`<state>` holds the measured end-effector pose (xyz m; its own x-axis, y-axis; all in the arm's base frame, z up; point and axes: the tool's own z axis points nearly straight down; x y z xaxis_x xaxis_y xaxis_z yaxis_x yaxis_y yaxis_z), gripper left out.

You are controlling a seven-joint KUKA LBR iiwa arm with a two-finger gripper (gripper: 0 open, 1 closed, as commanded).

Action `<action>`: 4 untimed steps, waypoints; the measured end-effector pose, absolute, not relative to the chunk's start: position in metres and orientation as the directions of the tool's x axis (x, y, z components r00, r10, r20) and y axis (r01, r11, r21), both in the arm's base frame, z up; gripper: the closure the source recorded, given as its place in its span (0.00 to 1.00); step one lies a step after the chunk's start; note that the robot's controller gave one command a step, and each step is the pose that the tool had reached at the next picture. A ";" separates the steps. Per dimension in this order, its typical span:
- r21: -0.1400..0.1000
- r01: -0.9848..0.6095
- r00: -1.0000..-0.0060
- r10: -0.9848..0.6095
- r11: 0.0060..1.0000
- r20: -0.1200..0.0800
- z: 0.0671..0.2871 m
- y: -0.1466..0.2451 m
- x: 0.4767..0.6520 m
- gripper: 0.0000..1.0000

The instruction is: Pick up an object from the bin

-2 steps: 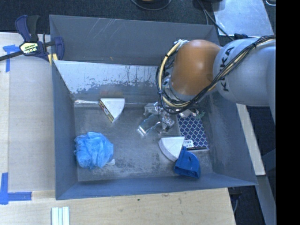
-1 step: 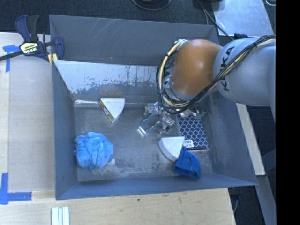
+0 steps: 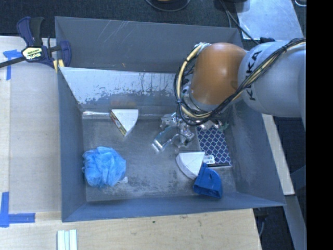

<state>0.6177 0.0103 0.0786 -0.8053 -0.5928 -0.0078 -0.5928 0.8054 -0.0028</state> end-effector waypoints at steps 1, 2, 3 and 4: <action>-0.003 -0.592 -0.806 -0.592 0.806 -0.009 0.084 0.010 0.618 1.00; -0.004 -0.591 -0.807 -0.591 0.807 -0.010 0.088 0.010 0.619 1.00; -0.003 -0.591 -0.807 -0.591 0.807 -0.009 0.094 0.010 0.618 1.00; -0.002 -0.590 -0.807 -0.590 0.807 -0.008 0.102 0.010 0.618 1.00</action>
Offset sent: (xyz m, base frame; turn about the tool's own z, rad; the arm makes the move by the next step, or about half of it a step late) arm -0.0001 -0.0001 0.0052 0.0000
